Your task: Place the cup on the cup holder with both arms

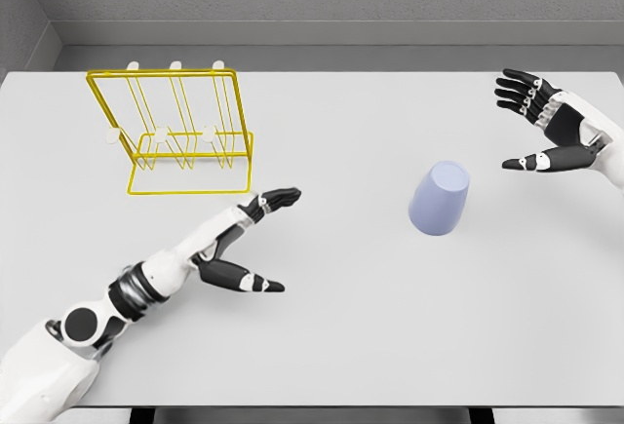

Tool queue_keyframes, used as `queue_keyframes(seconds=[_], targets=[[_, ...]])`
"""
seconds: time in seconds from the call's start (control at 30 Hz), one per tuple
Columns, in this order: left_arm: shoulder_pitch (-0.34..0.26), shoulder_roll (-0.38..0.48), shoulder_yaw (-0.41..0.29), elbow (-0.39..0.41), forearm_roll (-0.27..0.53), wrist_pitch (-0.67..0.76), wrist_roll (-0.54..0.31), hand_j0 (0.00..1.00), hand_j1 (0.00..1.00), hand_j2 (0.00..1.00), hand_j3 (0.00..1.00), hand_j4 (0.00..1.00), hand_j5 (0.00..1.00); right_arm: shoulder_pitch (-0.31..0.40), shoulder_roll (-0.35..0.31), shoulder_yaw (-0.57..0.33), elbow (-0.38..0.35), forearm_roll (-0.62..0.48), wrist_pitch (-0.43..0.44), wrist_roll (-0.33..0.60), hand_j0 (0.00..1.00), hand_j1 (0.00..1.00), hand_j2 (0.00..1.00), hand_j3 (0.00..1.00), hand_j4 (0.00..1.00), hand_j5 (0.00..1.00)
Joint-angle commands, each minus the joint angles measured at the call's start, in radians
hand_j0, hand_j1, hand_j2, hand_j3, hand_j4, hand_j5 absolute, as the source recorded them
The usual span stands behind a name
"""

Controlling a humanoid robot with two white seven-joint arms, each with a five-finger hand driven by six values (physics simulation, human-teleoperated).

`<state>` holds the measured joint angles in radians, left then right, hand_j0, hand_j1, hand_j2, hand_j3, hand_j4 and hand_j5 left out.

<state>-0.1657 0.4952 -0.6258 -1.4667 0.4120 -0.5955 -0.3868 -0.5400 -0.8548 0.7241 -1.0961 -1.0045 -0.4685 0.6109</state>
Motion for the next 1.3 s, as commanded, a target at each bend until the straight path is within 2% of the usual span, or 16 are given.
queue_keyframes(seconds=[0.0,0.1,0.23,0.27,0.37,0.57,0.73,1.0,1.27], targets=[[-0.002,-0.014,-0.012,0.002,-0.001,0.045,0.003,1.0,1.0,1.0,1.0,1.0,1.0,-0.002,-0.001,-0.002,-0.001,-0.006,0.001,0.0,1.0,1.0,1.0,1.0,1.0,1.0],[-0.043,0.0,-0.012,-0.02,-0.041,0.111,0.002,1.0,1.0,1.0,1.0,1.0,1.0,0.003,-0.004,-0.002,0.005,-0.006,0.002,0.0,1.0,1.0,1.0,1.0,1.0,1.0],[-0.041,0.0,-0.009,-0.047,-0.028,0.207,0.006,1.0,1.0,1.0,1.0,1.0,1.0,0.035,-0.013,-0.008,0.005,-0.006,-0.018,0.0,1.0,1.0,1.0,1.0,1.0,1.0],[-0.043,0.0,-0.003,-0.044,-0.019,0.207,0.006,1.0,1.0,1.0,1.0,1.0,1.0,0.054,-0.013,-0.009,0.009,-0.006,-0.018,0.0,1.0,1.0,1.0,1.0,1.0,1.0],[-0.041,-0.001,-0.003,-0.044,0.09,0.24,0.003,1.0,1.0,1.0,1.0,1.0,1.0,0.081,-0.01,-0.009,0.005,-0.006,-0.019,0.0,1.0,1.0,1.0,1.0,1.0,1.0],[-0.043,-0.004,-0.009,-0.04,0.071,0.243,0.003,1.0,1.0,1.0,1.0,1.0,1.0,0.126,-0.003,-0.008,0.009,-0.005,-0.024,0.0,1.0,1.0,1.0,1.0,1.0,1.0],[-0.044,-0.009,-0.011,-0.037,0.054,0.243,0.003,1.0,1.0,1.0,1.0,1.0,1.0,0.127,0.029,-0.008,0.018,0.02,-0.022,0.0,1.0,1.0,1.0,1.0,1.0,1.0],[-0.048,-0.01,-0.011,-0.024,0.053,0.243,0.005,1.0,1.0,1.0,1.0,1.0,1.0,0.126,0.074,-0.008,0.085,0.057,-0.024,0.0,1.0,1.0,1.0,1.0,1.0,1.0],[-0.048,-0.012,-0.011,-0.02,0.054,0.243,0.005,1.0,1.0,1.0,1.0,1.0,1.0,0.133,0.115,-0.005,0.091,0.057,-0.022,0.0,1.0,1.0,1.0,1.0,1.0,1.0]])
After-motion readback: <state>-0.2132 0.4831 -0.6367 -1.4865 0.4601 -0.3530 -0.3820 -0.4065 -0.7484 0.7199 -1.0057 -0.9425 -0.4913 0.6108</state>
